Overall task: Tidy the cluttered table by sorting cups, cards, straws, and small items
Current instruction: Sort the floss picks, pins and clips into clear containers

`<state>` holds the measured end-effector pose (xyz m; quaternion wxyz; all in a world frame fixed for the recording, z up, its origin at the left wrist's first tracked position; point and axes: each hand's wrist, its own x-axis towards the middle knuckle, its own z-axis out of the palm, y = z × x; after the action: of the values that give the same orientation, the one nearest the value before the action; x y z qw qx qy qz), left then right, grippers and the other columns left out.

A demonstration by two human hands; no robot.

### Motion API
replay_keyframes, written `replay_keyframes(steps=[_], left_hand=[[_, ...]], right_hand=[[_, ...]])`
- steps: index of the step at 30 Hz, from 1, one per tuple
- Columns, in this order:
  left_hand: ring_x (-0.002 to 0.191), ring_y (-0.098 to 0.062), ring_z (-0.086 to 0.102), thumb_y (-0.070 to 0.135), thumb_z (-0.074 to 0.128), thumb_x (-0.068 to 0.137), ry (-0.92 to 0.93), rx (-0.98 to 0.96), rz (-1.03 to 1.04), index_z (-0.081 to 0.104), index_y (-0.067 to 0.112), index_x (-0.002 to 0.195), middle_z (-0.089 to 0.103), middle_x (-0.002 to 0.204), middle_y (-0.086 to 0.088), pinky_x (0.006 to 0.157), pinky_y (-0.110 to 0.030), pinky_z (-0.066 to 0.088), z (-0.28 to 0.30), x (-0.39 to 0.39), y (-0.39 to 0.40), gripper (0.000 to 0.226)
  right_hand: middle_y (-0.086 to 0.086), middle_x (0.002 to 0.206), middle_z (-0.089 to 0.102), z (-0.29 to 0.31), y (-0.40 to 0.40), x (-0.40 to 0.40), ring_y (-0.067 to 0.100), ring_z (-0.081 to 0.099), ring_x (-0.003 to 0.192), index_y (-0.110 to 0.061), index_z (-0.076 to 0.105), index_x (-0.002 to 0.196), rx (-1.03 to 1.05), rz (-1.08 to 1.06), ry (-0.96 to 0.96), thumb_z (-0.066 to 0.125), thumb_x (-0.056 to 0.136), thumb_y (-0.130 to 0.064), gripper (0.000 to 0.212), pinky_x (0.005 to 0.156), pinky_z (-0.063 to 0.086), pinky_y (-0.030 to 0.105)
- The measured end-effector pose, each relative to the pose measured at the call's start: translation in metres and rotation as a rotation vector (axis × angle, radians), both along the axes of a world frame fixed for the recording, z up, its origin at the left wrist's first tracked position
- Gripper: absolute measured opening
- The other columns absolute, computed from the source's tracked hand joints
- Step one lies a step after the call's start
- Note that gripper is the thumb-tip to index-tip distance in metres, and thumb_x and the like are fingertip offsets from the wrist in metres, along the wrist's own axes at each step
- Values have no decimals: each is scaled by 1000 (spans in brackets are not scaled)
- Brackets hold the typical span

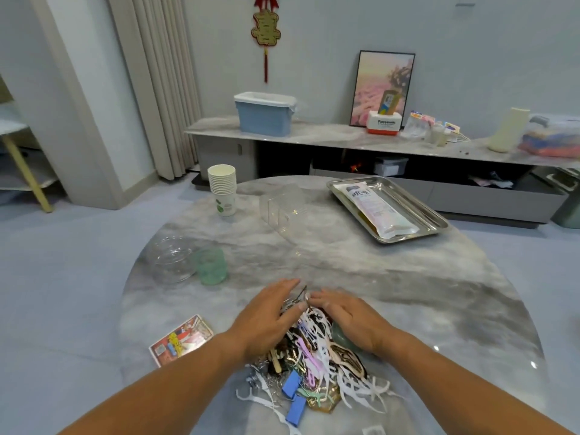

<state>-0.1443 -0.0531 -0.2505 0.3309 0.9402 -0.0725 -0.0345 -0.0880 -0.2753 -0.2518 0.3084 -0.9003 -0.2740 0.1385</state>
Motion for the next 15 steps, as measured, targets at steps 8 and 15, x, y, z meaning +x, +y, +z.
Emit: replay_keyframes(steps=[8, 15], left_hand=[[143, -32, 32, 8, 53, 87, -131, 865, 415, 36, 20, 146, 43, 147, -13, 124, -51, 6, 32, 46, 82, 62], [118, -32, 58, -6, 53, 82, -89, 764, 338, 46, 19, 139, 60, 130, -8, 103, -40, 39, 40, 52, 88, 62]], right_hand=[[-16, 137, 57, 21, 26, 6, 1, 52, 121, -38, 59, 137, 34, -94, -45, 47, 102, -51, 39, 109, 43, 30], [-4, 145, 54, 39, 18, 16, 16, 54, 128, -27, 61, 137, -175, -265, -28, 67, 88, -55, 57, 108, 46, 39]])
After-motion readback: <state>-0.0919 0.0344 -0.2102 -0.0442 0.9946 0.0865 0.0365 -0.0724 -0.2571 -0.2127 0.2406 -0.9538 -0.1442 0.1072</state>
